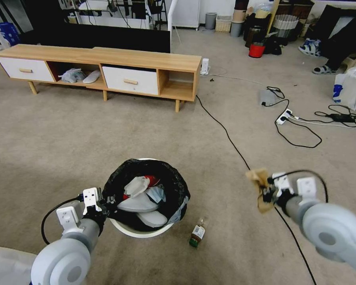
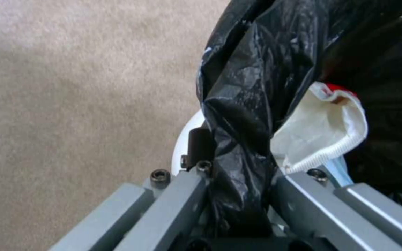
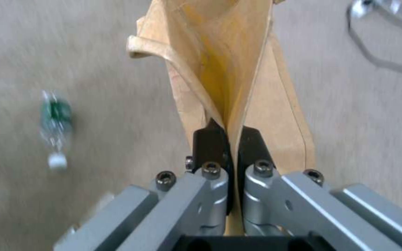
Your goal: Pick up the trash bin and place the garbage on the floor into it.
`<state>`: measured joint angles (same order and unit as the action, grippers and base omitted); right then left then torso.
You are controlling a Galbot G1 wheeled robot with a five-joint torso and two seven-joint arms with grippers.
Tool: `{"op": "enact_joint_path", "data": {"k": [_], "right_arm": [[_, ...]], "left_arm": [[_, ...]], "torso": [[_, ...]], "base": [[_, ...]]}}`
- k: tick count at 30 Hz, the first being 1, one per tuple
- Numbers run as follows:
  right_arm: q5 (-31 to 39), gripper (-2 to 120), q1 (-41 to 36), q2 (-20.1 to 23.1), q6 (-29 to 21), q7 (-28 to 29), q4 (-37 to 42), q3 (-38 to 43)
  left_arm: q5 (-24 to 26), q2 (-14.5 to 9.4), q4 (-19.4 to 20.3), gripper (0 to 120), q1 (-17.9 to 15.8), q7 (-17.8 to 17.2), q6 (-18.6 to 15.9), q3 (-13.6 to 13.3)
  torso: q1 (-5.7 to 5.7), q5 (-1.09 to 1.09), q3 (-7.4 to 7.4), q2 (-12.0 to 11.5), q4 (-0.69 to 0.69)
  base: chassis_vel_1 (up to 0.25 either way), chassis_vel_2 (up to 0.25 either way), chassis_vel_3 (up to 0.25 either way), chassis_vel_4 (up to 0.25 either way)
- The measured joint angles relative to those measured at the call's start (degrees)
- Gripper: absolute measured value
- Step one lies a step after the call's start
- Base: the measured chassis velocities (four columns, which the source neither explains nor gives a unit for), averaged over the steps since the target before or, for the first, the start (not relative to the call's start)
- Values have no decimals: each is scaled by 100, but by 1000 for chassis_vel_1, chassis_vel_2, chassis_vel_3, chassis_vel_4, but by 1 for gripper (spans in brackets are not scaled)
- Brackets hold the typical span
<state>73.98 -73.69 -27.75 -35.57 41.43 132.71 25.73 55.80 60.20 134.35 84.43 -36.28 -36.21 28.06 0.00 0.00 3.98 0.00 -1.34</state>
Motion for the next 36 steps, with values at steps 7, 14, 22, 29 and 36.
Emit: {"op": "enact_joint_path", "data": {"k": [7,14,22,29,36], "right_arm": [[-392,0,206,35,115,-251,341,165],[-1509,0,288,63,492,-1156,436,164],[-2158,0,406,252,1244,-2307,698,192],[-2559,0,500,391,1850,-3003,739,217],[-2663,0,541,485,2263,-3418,810,215]], "left_arm": [[841,-381,-106,1,-416,-461,-45,-266],[1202,-495,-205,1,-558,-607,-82,-456],[1681,-666,-415,1,-1011,-699,-106,-914],[1993,-731,-497,1,-1328,-695,-165,-1141],[2179,-731,-644,1,-1796,-649,-193,-1417]], "torso": [[0,0,0,0,-2],[0,0,0,0,1],[0,1,0,0,-1],[0,1,0,0,-1],[0,1,0,0,-1]], "base": [[0,0,0,0],[0,0,0,0],[0,0,0,0],[0,0,0,0],[0,0,0,0]]}}
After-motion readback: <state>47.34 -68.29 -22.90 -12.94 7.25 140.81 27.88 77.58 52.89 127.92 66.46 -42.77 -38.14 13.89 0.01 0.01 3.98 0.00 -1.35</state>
